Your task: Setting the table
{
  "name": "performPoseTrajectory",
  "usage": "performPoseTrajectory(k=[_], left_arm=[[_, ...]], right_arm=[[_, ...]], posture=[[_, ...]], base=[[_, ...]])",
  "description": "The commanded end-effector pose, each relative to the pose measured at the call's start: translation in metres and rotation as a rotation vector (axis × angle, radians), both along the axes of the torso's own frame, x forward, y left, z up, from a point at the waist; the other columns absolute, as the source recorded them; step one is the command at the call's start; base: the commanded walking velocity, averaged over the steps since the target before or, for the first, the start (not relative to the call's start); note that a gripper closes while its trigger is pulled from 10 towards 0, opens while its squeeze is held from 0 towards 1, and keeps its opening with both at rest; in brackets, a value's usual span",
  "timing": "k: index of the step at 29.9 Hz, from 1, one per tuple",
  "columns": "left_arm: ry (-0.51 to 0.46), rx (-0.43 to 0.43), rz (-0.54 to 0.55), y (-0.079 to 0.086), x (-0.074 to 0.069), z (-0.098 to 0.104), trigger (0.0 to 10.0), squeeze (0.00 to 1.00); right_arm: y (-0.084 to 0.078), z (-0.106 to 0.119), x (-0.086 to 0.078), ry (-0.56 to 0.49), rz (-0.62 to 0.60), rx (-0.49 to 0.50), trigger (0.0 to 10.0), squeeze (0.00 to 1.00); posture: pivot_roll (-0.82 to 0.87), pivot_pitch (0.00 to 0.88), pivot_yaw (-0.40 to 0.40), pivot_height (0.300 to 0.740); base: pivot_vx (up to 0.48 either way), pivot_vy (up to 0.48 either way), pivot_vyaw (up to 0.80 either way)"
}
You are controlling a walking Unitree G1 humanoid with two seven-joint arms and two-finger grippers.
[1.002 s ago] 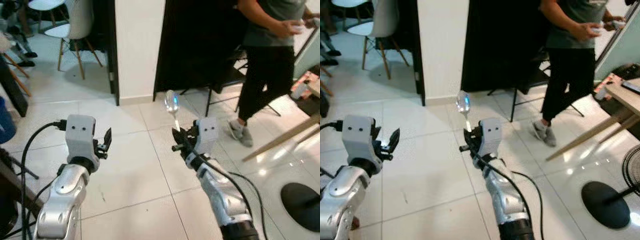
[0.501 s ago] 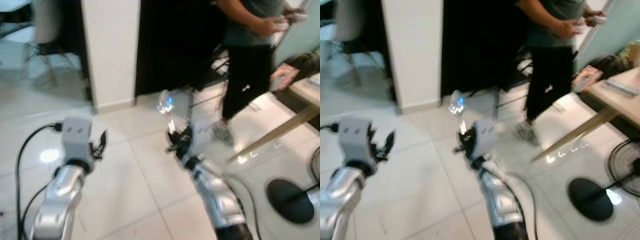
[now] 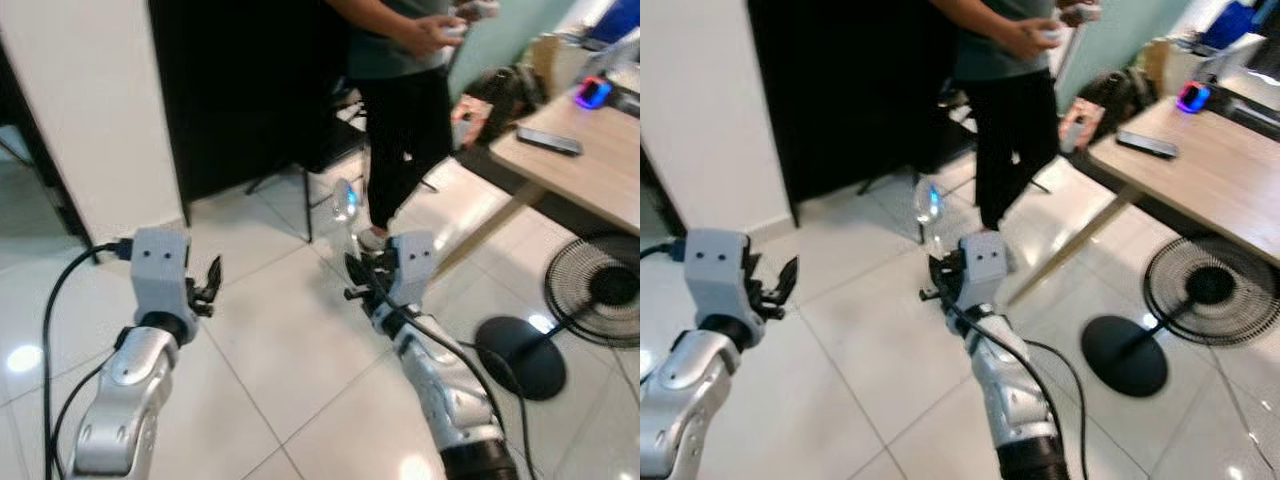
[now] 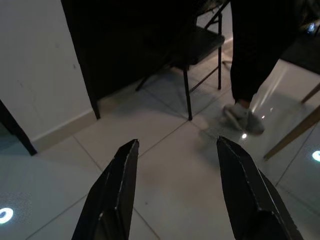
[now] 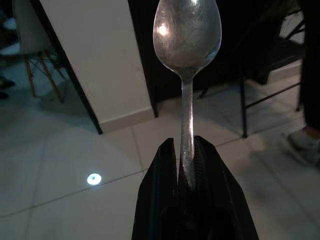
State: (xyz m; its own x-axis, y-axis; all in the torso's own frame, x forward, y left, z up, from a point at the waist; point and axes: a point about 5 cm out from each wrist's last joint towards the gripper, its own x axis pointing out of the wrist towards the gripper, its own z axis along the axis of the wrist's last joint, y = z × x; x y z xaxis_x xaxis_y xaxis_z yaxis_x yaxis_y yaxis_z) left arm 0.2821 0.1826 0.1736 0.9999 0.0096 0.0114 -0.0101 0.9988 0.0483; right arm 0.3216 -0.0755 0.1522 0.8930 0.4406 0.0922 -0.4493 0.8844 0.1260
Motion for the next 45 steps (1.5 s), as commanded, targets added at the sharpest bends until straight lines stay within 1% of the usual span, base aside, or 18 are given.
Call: performPoseTrajectory(k=[1,45], left_arm=[[0.021,-0.008,-0.020,-0.0055,-0.0005,-0.0042,10.0,0.00],[0.017,0.002,-0.022,-0.0051,-0.0001,-0.0032,10.0,0.00]], right_arm=[[-0.0101,-0.0050,0.0002,0.017,-0.031,-0.010,10.0,0.00],[-0.0095,-0.0032,0.0020,0.017,-0.031,0.008,10.0,0.00]], posture=[[0.07,0.062,-0.004,0.740],[0.07,0.051,-0.005,0.740]], base=[[0.000,0.000,-0.80],[0.000,0.000,-0.80]])
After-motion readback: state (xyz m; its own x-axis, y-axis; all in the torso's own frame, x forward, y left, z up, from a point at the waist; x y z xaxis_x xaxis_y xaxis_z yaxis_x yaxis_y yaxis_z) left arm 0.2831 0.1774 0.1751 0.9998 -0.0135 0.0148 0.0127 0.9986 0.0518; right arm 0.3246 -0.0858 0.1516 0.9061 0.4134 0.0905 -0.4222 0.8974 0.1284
